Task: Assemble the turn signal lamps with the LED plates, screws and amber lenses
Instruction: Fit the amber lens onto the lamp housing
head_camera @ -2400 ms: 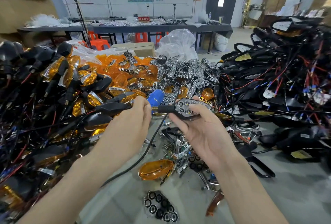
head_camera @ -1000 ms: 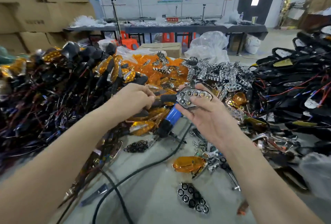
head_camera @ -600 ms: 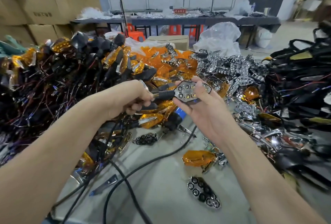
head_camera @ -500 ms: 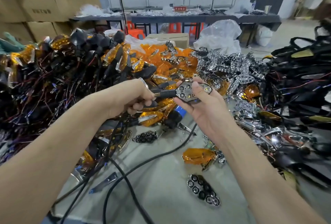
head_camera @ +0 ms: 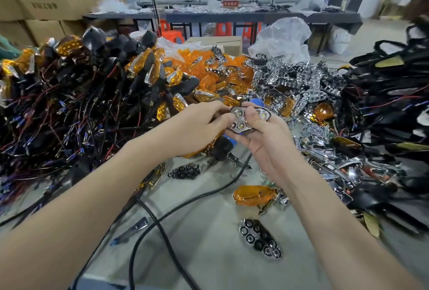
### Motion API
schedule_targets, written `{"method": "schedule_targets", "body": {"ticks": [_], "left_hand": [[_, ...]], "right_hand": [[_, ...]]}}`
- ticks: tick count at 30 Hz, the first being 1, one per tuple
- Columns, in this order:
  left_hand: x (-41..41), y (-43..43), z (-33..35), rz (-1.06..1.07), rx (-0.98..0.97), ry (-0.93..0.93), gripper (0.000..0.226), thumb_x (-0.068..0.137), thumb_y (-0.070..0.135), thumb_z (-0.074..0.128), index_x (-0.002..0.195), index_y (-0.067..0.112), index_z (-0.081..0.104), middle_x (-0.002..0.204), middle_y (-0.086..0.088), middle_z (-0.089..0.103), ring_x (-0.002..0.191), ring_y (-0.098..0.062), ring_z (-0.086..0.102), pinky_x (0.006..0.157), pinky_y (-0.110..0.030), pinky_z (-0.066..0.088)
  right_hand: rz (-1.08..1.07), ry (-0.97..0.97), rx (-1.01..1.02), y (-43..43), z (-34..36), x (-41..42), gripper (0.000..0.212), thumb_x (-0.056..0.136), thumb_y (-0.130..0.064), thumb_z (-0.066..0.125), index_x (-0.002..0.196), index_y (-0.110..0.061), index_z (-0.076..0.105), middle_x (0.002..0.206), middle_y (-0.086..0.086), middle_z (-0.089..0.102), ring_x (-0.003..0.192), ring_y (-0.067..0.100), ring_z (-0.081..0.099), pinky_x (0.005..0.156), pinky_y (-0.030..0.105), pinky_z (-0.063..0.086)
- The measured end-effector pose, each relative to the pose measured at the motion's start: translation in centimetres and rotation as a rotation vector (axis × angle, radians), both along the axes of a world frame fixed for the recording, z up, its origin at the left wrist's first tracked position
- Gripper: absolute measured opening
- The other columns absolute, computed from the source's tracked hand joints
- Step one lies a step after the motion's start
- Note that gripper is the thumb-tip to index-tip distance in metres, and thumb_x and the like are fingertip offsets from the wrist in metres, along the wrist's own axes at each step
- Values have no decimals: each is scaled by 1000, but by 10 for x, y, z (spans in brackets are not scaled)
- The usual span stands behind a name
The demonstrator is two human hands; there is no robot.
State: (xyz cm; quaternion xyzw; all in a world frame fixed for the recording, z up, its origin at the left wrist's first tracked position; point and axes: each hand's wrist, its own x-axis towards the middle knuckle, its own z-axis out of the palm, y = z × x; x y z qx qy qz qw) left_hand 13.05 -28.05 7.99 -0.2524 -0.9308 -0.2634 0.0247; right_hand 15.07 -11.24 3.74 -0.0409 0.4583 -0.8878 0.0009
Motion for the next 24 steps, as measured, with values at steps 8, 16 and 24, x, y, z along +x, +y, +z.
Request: {"method": "schedule_targets", "body": {"ticks": [8, 16, 24], "left_hand": [[0, 4, 0, 42, 75, -166, 22, 108, 35, 37, 108, 18, 52, 83, -6, 58, 59, -6, 49, 49, -21, 40], [1, 11, 2, 95, 123, -170, 14, 107, 26, 42, 98, 21, 52, 76, -4, 55, 50, -7, 43, 37, -16, 31], [1, 18, -6, 177, 71, -88, 14, 106, 28, 42, 94, 27, 50, 73, 5, 55, 48, -2, 48, 41, -19, 34]], "right_hand": [[-44, 41, 133, -10, 2, 3, 19, 106, -14, 52, 116, -3, 64, 123, 25, 69, 100, 29, 74, 78, 41, 62], [-132, 48, 96, -20, 2, 9, 29, 109, -25, 46, 101, -10, 69, 119, 21, 71, 97, 27, 74, 70, 36, 62], [-162, 33, 100, -19, 0, 7, 26, 109, -28, 48, 103, -12, 67, 118, 21, 70, 86, 22, 74, 64, 31, 60]]}}
